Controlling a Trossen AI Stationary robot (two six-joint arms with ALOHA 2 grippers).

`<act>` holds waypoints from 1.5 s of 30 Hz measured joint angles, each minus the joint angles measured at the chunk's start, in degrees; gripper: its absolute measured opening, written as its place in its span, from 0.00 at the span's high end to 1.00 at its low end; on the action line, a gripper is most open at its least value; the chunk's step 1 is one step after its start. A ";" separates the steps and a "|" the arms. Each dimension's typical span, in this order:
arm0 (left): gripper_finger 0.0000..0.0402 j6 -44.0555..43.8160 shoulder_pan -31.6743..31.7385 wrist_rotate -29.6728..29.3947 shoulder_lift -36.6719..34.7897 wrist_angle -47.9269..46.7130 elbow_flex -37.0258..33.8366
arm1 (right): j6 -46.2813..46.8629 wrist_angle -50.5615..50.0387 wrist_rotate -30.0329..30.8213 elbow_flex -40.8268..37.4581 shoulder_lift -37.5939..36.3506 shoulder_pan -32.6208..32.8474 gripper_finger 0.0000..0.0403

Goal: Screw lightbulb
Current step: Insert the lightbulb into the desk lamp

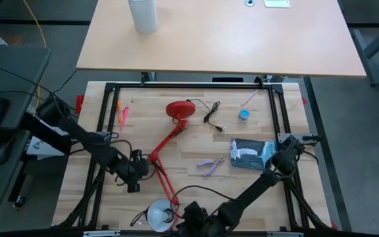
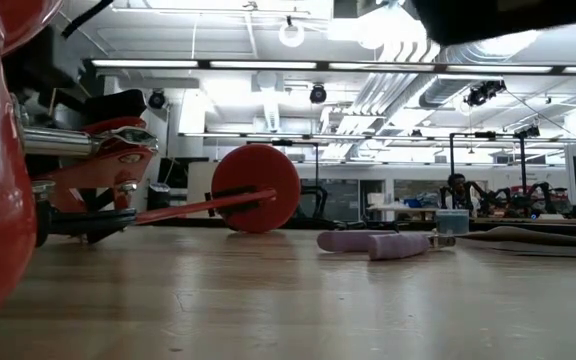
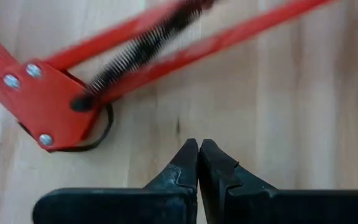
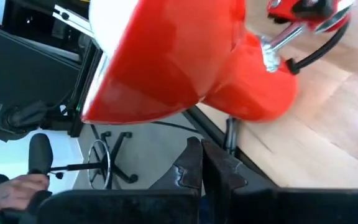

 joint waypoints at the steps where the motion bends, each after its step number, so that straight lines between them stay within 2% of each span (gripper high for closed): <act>1: 1.00 0.06 -0.26 -0.23 0.98 0.28 0.00 | 0.04 -0.01 0.00 0.67 0.67 -0.07 1.00; 11: 1.00 6.44 0.59 -0.56 10.47 10.52 0.18 | 1.42 -0.44 1.85 3.62 3.61 -2.62 1.00; 21: 1.00 13.31 5.12 -0.08 10.75 14.51 0.07 | 4.08 -6.39 3.00 3.62 3.61 -5.82 1.00; 26: 1.00 13.57 7.81 0.17 10.80 16.86 -0.04 | 4.37 -9.29 3.25 3.62 3.41 -6.44 1.00; 37: 1.00 17.90 14.27 -0.46 10.69 23.89 -0.02 | 6.26 -29.46 2.72 3.62 -3.24 -4.73 1.00; 45: 1.00 18.63 18.86 -0.17 10.69 30.33 0.00 | 14.26 -43.29 2.79 3.62 -7.56 -0.76 1.00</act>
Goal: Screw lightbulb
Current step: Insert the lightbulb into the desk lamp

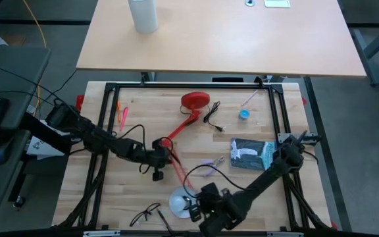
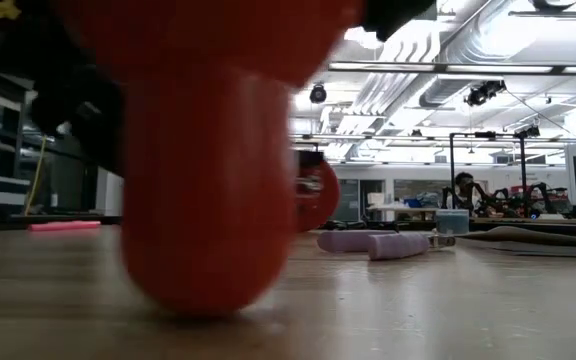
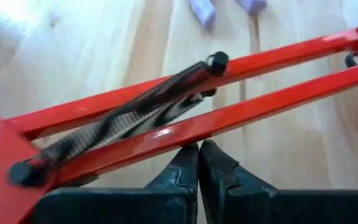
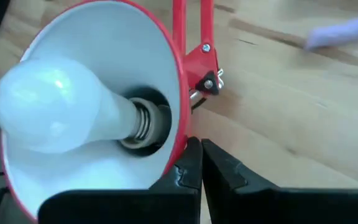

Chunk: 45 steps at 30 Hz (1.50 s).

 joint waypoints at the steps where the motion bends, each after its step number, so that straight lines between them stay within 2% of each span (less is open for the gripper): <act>1: 1.00 -0.04 0.50 0.08 0.00 0.59 0.00 | 1.37 -0.55 0.09 0.00 -0.24 0.70 1.00; 4: 1.00 -0.05 1.96 0.11 0.00 2.44 0.01 | 5.22 -0.26 -0.78 0.00 -0.78 3.21 1.00; 8: 1.00 -0.06 3.64 -0.50 -0.07 3.68 0.09 | 9.62 2.50 -4.79 0.00 -0.84 6.57 1.00; 13: 1.00 -0.04 5.51 -0.10 -0.05 4.47 0.09 | 12.23 11.75 -4.80 0.00 -0.39 8.74 1.00; 18: 1.00 -0.06 6.43 -0.31 -0.06 4.43 0.09 | 10.12 22.23 -0.66 0.00 1.46 5.81 1.00; 24: 1.00 -0.10 6.59 -0.36 -0.04 4.03 0.06 | 1.03 30.74 0.17 0.13 2.30 -0.97 1.00; 29: 1.00 -0.15 6.62 -0.33 0.00 4.17 0.07 | -1.15 25.05 -2.54 2.80 2.30 -4.09 1.00; 33: 1.00 -0.97 6.52 0.63 0.00 3.57 0.07 | 1.96 16.92 -5.56 4.52 2.30 -4.04 1.00; 37: 1.00 -3.46 5.91 5.55 -0.01 3.03 0.07 | 4.87 10.87 -8.88 5.49 2.30 -2.76 1.00; 45: 1.00 -8.51 0.40 14.12 -0.04 1.18 0.07 | 13.54 3.93 -8.46 5.53 2.17 1.11 1.00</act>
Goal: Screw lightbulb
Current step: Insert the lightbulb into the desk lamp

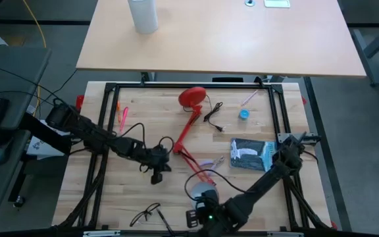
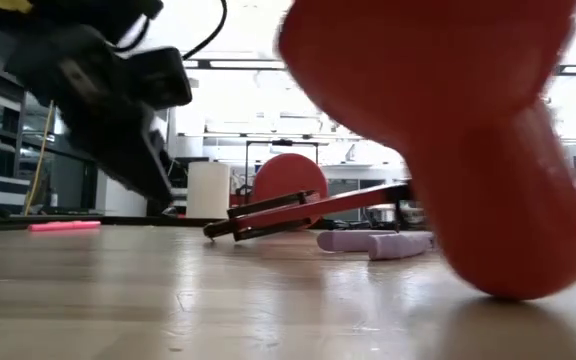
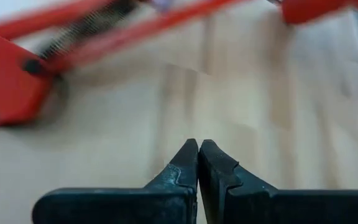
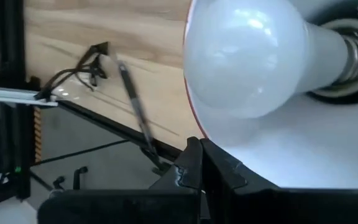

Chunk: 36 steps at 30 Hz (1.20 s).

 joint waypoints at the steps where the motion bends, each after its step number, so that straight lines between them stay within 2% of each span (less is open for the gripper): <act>1: 1.00 0.02 -0.73 0.22 -0.08 0.02 0.05 | 1.32 -0.73 0.17 0.00 0.00 0.54 1.00; 4: 1.00 2.61 -1.40 -0.16 -0.16 -0.20 1.77 | 4.42 -2.51 0.15 -0.09 0.11 1.81 1.00; 6: 1.00 5.72 -0.56 -2.44 -0.39 -0.22 3.87 | 6.06 -3.21 0.27 -0.09 0.11 2.55 1.00; 11: 1.00 20.73 4.57 -7.29 0.04 -0.11 11.25 | 6.89 -3.51 0.68 -0.09 0.09 3.50 1.00; 17: 1.00 34.63 13.67 -6.57 10.07 -3.77 20.61 | 6.74 -3.41 1.08 -0.09 0.09 3.57 1.00; 21: 1.00 37.75 17.21 -5.04 16.82 -10.18 26.29 | 6.68 -2.97 1.11 -0.09 0.09 3.06 1.00; 25: 1.00 39.62 18.31 -3.56 21.18 -14.43 28.18 | 6.76 -3.67 1.13 -0.09 0.08 2.57 1.00; 36: 1.00 37.40 17.66 -3.92 21.31 -29.06 27.90 | 7.65 -9.94 -1.42 -0.04 0.02 2.32 1.00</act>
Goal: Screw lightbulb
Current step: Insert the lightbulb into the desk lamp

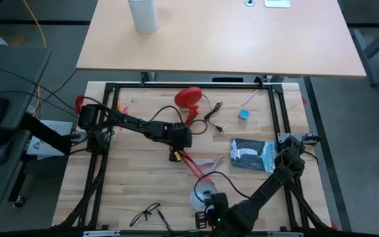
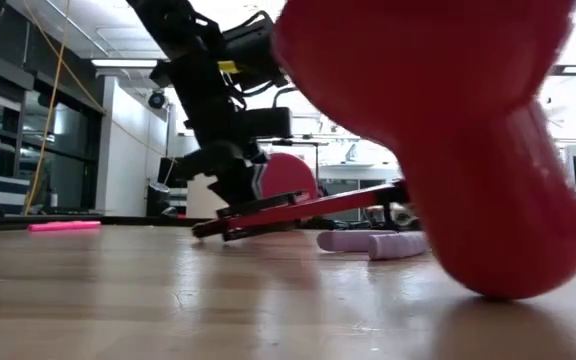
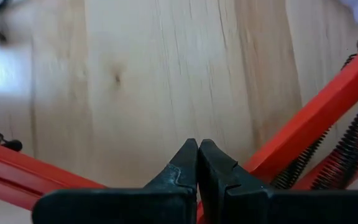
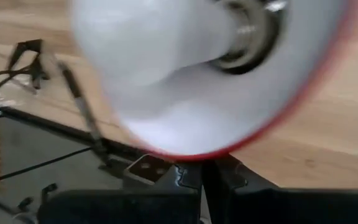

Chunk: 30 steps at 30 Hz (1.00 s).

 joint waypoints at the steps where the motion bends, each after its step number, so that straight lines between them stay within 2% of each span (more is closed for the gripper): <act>1: 1.00 -1.08 -0.13 0.03 0.00 -1.38 0.00 | 0.01 -0.83 -0.05 0.00 0.00 0.01 1.00; 4: 1.00 -4.62 -0.39 0.79 -0.06 -5.06 -0.10 | 0.01 -2.69 0.00 -0.02 0.00 -0.59 1.00; 12: 1.00 -14.64 -1.61 0.75 0.07 -6.05 -0.14 | -0.73 -6.93 1.15 -0.04 -0.91 -2.57 1.00; 20: 1.00 -16.55 -0.87 1.07 0.35 -6.95 1.39 | -0.76 -14.77 3.39 -0.04 -9.02 -0.98 1.00; 24: 1.00 -15.77 0.04 1.95 0.59 -6.40 2.70 | -3.36 -9.46 5.08 -0.02 -11.49 -2.09 1.00; 28: 1.00 -15.20 0.86 1.91 0.59 -6.14 2.96 | -9.28 -0.35 4.90 0.00 -10.83 -4.82 1.00; 30: 1.00 -13.32 1.17 1.42 0.63 -6.63 2.96 | -11.38 1.14 4.57 0.00 -10.20 -6.14 1.00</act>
